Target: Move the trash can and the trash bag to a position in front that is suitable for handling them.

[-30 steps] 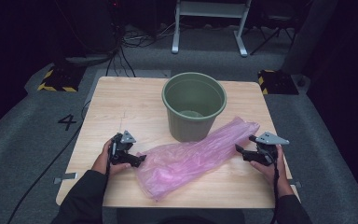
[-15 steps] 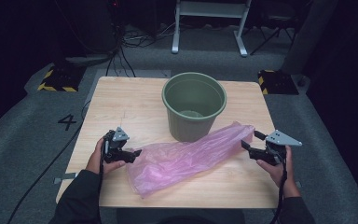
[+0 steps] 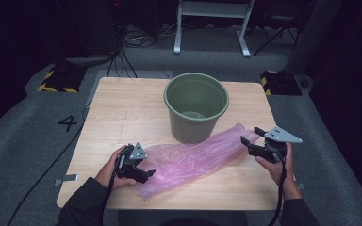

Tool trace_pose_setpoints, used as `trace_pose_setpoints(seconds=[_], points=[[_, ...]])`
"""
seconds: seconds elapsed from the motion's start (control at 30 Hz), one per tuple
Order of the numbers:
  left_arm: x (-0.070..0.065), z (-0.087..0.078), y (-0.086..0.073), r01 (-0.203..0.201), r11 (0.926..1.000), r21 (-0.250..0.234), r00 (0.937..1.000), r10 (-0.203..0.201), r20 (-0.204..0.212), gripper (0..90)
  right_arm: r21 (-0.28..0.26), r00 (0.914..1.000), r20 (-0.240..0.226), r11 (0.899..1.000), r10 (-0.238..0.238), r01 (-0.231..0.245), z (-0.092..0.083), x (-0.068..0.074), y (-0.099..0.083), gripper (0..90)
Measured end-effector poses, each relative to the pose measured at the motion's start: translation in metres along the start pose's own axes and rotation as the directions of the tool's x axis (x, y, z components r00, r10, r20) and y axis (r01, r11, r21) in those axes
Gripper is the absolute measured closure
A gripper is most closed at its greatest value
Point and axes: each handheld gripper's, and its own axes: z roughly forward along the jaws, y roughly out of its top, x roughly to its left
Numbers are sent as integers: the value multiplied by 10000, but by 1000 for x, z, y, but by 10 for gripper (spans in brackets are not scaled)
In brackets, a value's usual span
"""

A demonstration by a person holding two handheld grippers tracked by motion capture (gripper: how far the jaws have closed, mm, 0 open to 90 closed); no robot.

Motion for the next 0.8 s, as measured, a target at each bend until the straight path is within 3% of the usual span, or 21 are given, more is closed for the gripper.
trace_pose_setpoints(seconds=[0.03,0.1,0.23,0.3,0.47,0.57,0.8], points=[[0,0,0,0,10000,0,10000,0,0,169,0,10000,0,10000,0,0,0,0,0,326],[1,4,-6,161,9999,58,9998,-161,129,159,610,9992,-345,9979,-203,224,19,5,-6,368],[-1,7,-10,46,9996,291,10000,-47,45,159,1249,9982,-606,9921,-2,78,38,6,-14,364],[1,8,-13,243,9996,115,9997,-244,87,156,1730,9966,-810,9849,116,26,51,7,-20,334],[7,8,-17,449,9990,-29,9988,-448,218,146,2109,9910,-1245,9773,484,-213,62,6,-30,278],[11,10,-19,506,9986,-170,9986,-503,192,102,2359,9883,-1459,9717,442,-87,71,9,-37,240],[22,12,-25,569,9962,-659,9983,-558,196,72,2522,9871,-1530,9676,481,-80,79,10,-42,222]])
